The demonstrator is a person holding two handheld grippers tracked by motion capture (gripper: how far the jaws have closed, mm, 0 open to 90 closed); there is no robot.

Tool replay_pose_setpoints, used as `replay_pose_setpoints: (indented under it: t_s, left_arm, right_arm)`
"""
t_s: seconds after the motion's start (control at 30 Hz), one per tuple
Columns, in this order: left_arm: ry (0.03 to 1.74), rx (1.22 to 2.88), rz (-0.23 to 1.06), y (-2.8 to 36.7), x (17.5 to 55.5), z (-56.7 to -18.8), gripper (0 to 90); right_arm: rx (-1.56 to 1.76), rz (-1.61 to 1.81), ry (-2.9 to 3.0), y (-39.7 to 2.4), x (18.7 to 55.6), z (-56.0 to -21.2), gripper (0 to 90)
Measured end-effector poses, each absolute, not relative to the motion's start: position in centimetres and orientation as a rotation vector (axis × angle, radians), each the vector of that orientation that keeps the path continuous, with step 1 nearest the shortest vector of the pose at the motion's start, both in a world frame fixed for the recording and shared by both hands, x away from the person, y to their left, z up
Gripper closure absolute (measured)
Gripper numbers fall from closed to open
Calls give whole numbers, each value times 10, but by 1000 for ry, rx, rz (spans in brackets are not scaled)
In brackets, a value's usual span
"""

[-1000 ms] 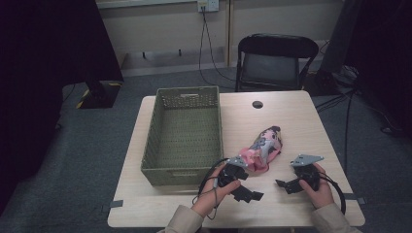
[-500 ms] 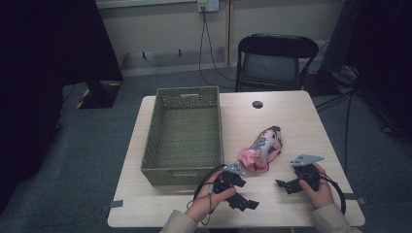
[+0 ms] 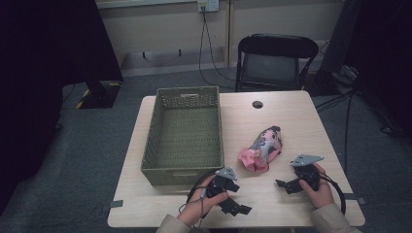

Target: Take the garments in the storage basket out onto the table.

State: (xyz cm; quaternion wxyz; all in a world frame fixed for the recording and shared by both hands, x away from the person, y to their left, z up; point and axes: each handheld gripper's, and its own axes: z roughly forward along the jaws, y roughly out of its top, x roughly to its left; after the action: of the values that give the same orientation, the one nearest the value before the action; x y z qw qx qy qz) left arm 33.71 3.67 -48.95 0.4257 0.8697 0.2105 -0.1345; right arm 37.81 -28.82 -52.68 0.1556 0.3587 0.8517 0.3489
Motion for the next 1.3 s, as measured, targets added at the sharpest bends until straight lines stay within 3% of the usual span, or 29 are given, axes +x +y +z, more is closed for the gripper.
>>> replay_pose_setpoints:
  t_s: [0.7, 1.3]
  left_arm:
    - [530, 2182, -359, 73, 335, -485, 31]
    - [582, 2163, -296, 112, 332, -481, 30]
  right_arm:
    - [1028, 999, 2439, -288, 378, -527, 0]
    - [1027, 1000, 2439, -288, 378, -527, 0]
